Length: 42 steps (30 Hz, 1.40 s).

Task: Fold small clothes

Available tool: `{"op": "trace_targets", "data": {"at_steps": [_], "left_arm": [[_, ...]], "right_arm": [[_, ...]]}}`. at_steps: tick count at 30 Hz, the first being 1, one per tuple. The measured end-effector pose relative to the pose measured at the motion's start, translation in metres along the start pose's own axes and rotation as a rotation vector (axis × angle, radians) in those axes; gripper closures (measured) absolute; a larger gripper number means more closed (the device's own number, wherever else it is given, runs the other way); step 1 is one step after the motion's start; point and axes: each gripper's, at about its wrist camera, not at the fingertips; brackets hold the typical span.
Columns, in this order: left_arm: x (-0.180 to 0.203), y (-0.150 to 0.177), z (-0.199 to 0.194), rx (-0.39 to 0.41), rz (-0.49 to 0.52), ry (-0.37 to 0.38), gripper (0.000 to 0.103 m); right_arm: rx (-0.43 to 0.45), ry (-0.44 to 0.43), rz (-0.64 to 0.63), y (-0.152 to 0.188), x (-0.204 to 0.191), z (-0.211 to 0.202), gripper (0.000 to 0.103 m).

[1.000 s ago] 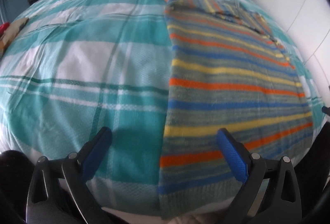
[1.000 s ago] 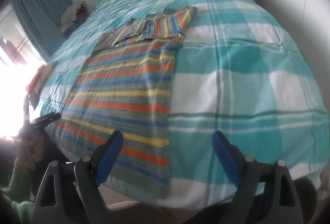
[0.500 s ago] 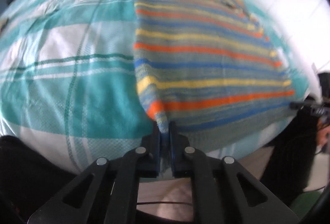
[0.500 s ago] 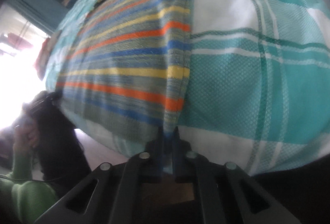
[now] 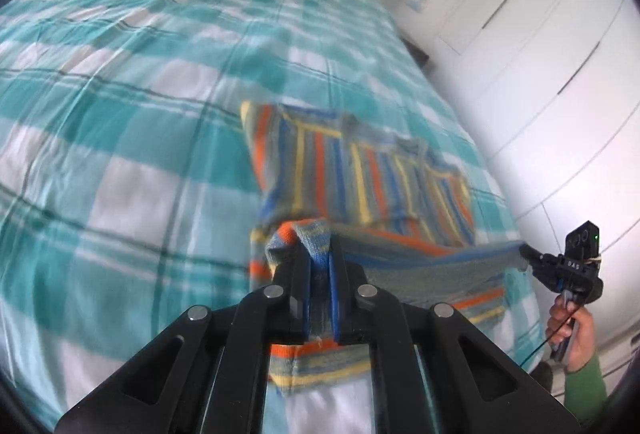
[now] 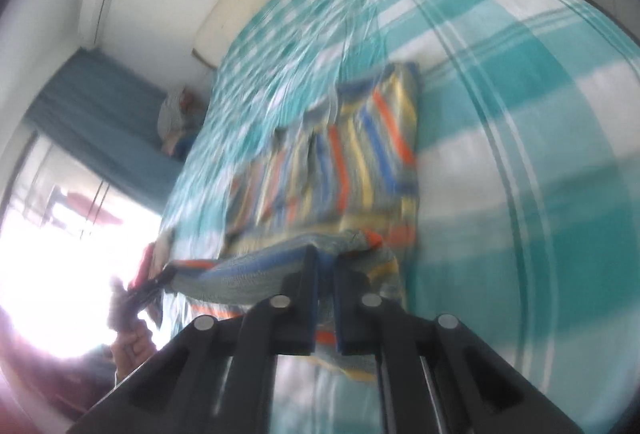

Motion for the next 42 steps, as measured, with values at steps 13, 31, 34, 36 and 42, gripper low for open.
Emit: {"op": "trace_targets", "data": {"at_steps": [13, 31, 34, 36, 42], "left_arm": [[-0.073, -0.098, 0.114, -0.004, -0.162, -0.147, 0.029], [-0.034, 0.037, 0.069, -0.152, -0.005, -0.142, 0.100], [-0.038, 0.036, 0.059, -0.135, -0.043, -0.153, 0.103], [-0.042, 0.039, 0.047, -0.139, -0.032, -0.181, 0.103], [-0.077, 0.061, 0.039, -0.141, -0.126, -0.166, 0.103]], "right_arm": [[0.176, -0.024, 0.143, -0.151, 0.008, 0.090, 0.064], [-0.104, 0.125, -0.115, 0.004, 0.038, 0.065, 0.083], [-0.092, 0.184, -0.113, 0.001, 0.037, 0.063, 0.093], [-0.087, 0.221, -0.140, 0.004, 0.035, 0.053, 0.094], [-0.086, 0.248, -0.136, 0.004, 0.041, 0.057, 0.094]]}}
Point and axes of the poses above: each gripper's, at about its wrist camera, not at the fingertips, and z roughly the way its jaws point, x to its right, y to its underside, and after that the axes turned 15 degrees about z, right-handed
